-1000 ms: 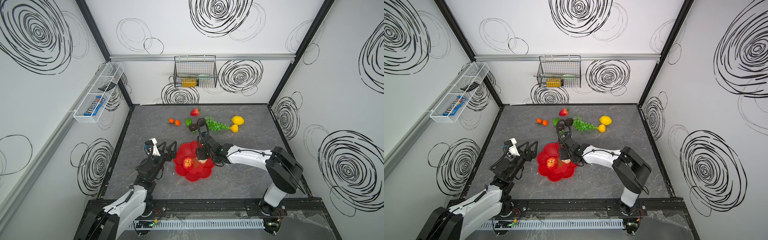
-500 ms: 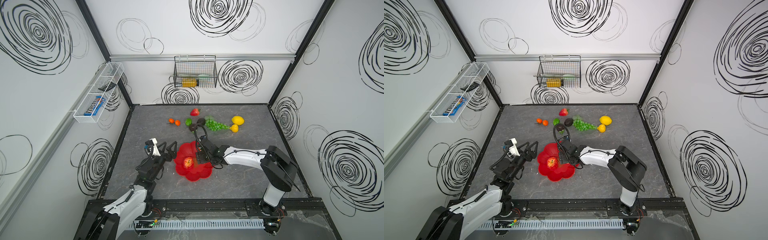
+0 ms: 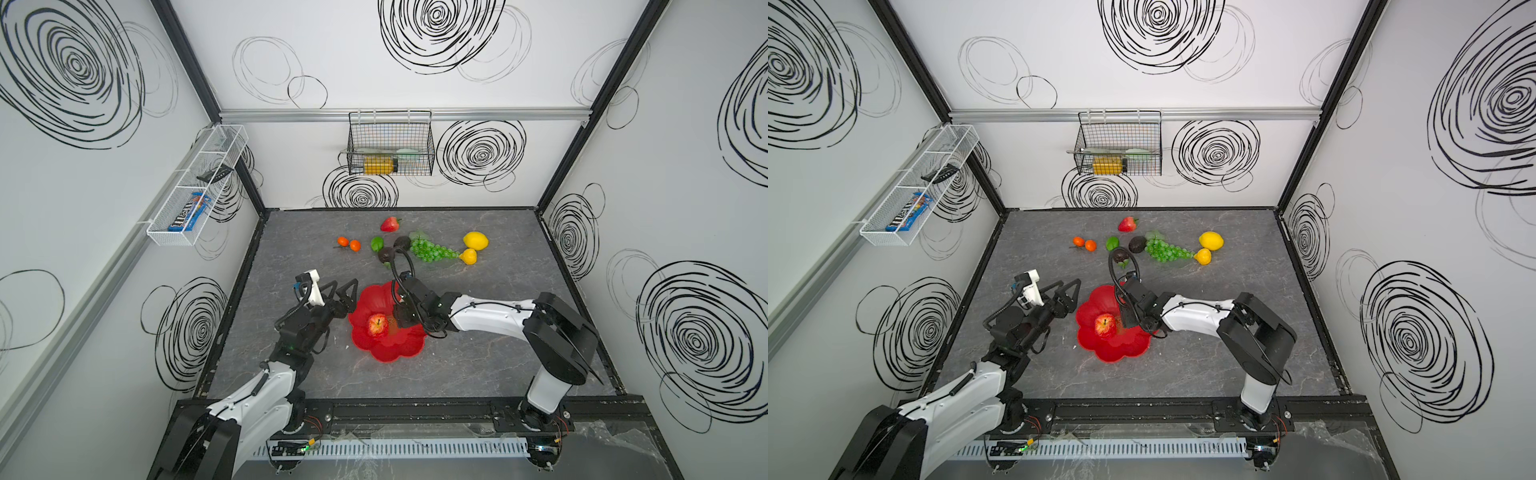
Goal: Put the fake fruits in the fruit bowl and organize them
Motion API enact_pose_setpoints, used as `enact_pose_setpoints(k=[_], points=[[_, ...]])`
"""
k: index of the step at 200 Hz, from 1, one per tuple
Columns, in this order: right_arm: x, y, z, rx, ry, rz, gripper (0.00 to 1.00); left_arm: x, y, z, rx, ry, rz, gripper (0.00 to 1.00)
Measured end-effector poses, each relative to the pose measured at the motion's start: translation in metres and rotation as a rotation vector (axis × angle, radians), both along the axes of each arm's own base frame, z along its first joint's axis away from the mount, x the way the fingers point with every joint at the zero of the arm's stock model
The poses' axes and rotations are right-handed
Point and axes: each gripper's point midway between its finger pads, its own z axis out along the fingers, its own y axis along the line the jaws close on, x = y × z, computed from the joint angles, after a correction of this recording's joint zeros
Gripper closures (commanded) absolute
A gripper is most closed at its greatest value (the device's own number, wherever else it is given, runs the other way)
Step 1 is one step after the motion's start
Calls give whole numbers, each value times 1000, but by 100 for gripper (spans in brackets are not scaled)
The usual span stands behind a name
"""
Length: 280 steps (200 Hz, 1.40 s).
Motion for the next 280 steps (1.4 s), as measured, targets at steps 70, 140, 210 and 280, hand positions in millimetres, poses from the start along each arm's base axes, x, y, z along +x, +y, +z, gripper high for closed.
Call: enact_pose_setpoints(k=[70,140,210,280], points=[[-11,3,58,98,-297,203,42,9,-68,-13,-9,227,-258,8],[-21,14,59,97,-412,322,44,-12,-104,-19,17,287,-416,27],[-34,30,48,70,-431,395,46,-19,-116,-27,13,321,-491,51],[-33,29,47,55,-443,387,47,-20,-122,-35,7,345,-520,72]])
